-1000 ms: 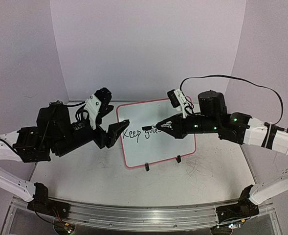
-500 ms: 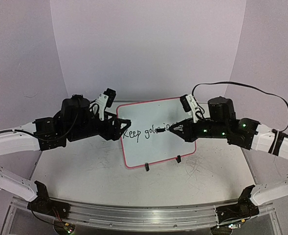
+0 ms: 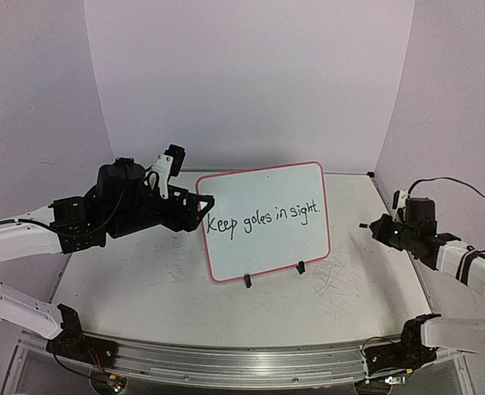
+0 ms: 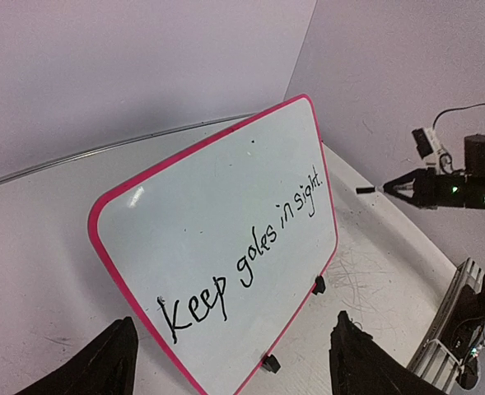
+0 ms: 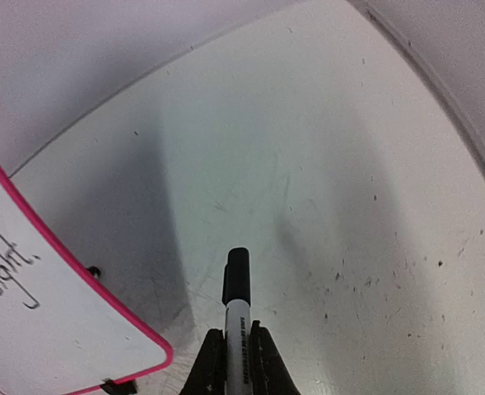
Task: Write a sentence on the whiteboard
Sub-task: Put down the whiteboard marker at the center of the board.
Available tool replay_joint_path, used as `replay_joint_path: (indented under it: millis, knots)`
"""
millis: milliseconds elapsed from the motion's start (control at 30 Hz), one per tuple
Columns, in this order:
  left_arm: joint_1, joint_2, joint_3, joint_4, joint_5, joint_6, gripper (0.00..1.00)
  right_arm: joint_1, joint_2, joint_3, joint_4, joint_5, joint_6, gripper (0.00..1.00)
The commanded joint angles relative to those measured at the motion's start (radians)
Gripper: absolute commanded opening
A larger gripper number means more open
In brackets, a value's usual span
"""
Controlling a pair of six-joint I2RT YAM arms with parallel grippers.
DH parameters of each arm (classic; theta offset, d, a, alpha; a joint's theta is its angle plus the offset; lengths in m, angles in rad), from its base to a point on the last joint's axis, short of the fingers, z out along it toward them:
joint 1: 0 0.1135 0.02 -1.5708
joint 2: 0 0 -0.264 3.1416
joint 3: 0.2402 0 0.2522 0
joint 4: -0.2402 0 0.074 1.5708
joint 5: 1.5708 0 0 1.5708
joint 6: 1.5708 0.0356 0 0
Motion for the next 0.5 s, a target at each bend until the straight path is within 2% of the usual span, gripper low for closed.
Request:
replay_joint_path:
  millis: [0,100,200,300,367,467]
  knots:
    - [0.004,-0.054,-0.006,0.004,-0.035,-0.016,0.81,-0.014,0.115,-0.06,0.163,-0.129,0.001,0.0]
    - [0.004,-0.075,-0.018,0.003,-0.045,-0.017,0.82,-0.013,0.166,-0.08,0.176,-0.099,-0.007,0.03]
    - [0.004,-0.089,-0.022,0.004,-0.051,-0.011,0.82,-0.014,0.165,-0.097,0.18,-0.056,0.014,0.15]
    - [0.004,-0.091,-0.012,0.0,-0.05,0.003,0.82,-0.014,0.12,-0.095,0.153,-0.011,0.027,0.44]
    - [0.004,-0.093,0.003,-0.008,-0.055,0.016,0.82,-0.013,0.098,-0.058,0.073,0.026,0.012,0.57]
    - [0.003,-0.101,0.037,-0.028,-0.076,0.044,0.82,-0.014,0.027,-0.018,-0.032,0.081,-0.003,0.93]
